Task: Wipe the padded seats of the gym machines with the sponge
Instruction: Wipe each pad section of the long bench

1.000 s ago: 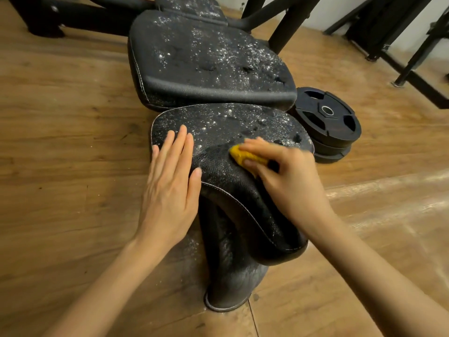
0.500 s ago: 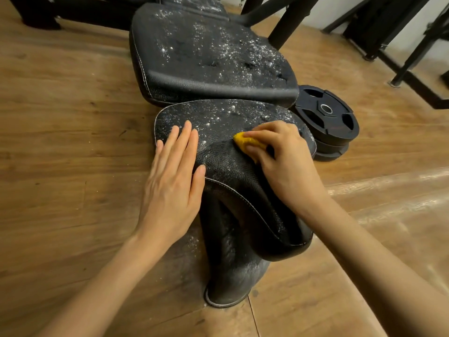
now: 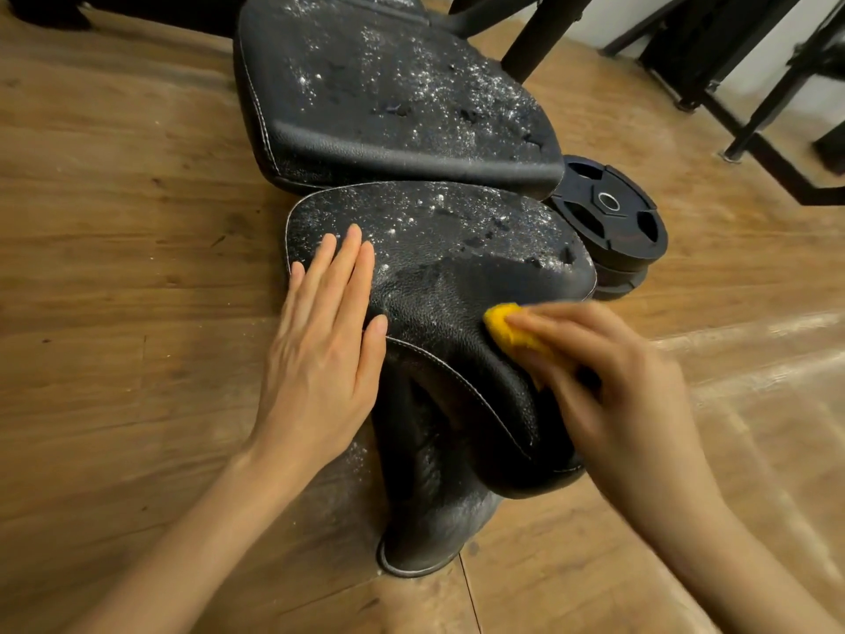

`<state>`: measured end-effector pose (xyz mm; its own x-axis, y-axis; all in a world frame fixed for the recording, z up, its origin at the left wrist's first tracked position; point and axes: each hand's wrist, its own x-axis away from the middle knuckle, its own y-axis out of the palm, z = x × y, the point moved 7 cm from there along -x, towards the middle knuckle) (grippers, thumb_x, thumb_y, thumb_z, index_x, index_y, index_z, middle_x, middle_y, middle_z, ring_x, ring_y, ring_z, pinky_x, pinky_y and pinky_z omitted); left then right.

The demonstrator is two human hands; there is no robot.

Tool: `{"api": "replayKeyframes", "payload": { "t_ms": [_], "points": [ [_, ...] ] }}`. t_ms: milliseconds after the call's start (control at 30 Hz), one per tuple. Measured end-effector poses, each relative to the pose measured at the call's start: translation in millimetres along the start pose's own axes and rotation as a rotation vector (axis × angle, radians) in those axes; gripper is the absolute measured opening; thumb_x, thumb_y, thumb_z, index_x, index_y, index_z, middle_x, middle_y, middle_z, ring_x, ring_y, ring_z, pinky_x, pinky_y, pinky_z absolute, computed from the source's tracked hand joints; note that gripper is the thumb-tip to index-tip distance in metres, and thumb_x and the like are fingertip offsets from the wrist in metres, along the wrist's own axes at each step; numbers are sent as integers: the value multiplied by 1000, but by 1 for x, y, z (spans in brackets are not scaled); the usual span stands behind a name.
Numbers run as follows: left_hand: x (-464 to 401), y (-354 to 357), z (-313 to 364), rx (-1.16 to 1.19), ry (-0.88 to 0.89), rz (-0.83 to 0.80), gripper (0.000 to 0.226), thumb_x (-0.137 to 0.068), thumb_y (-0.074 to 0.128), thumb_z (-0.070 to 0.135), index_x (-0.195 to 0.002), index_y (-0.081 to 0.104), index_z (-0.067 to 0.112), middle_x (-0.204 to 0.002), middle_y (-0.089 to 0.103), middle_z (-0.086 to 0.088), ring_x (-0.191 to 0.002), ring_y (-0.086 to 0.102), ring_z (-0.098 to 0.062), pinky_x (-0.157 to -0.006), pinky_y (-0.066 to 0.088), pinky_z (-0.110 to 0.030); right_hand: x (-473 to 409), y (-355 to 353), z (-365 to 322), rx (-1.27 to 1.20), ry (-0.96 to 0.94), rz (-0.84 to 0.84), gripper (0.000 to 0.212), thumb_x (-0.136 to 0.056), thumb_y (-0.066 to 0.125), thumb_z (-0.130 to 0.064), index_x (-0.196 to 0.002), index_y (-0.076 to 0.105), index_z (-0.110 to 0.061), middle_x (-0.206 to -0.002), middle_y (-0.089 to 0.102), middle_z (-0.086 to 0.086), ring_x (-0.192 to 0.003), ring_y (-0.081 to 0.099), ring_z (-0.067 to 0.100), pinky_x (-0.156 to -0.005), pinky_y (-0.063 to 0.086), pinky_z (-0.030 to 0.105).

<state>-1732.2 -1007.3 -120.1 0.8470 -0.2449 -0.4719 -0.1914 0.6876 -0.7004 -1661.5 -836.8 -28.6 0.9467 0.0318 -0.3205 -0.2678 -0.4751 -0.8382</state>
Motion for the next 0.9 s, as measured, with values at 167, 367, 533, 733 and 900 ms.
{"api": "replayKeyframes", "payload": {
  "t_ms": [167, 367, 533, 733, 900],
  "points": [
    [0, 1, 0, 22, -21, 19, 56, -102, 31, 24, -154, 21, 6, -163, 16, -5, -151, 6, -17, -123, 1, -38, -21, 13, -7, -32, -33, -19, 21, -88, 65, -21, -106, 75, -20, -113, 71, -7, -112, 61, 1, -98, 42, 13],
    [1, -1, 0, 5, 0, 11, 56, -103, 30, 26, -154, 21, 6, -163, 16, -5, -151, 6, -17, -123, 2, -37, -30, 37, -15, 142, -48, -100, 30, -86, 66, -31, -113, 71, -19, -123, 66, -3, -119, 60, 20, -97, 49, 45],
    [1, 0, 0, 25, 2, 28, 55, -103, 30, 25, -154, 22, 6, -162, 17, -5, -151, 7, -18, -123, 1, -36, 15, 28, -27, 203, -187, -101, 26, -94, 55, -25, -110, 73, -16, -127, 65, 3, -129, 52, 25, -103, 43, 56],
    [1, -3, -2, 24, 31, 24, 53, -103, 28, 22, -153, 23, 5, -162, 18, -6, -151, 8, -19, -123, 3, -37, -42, 61, -38, 157, -156, -162, 26, -95, 52, -28, -102, 71, -11, -118, 68, 4, -126, 55, 26, -93, 51, 52],
    [1, -2, -3, 42, 33, 34, 53, -103, 29, 20, -153, 23, 5, -162, 18, -6, -151, 9, -20, -123, 3, -38, 27, 32, -31, 321, -276, -214, 30, -90, 58, -16, -118, 69, -15, -136, 58, 5, -135, 45, 28, -107, 38, 58]
  ]
}}
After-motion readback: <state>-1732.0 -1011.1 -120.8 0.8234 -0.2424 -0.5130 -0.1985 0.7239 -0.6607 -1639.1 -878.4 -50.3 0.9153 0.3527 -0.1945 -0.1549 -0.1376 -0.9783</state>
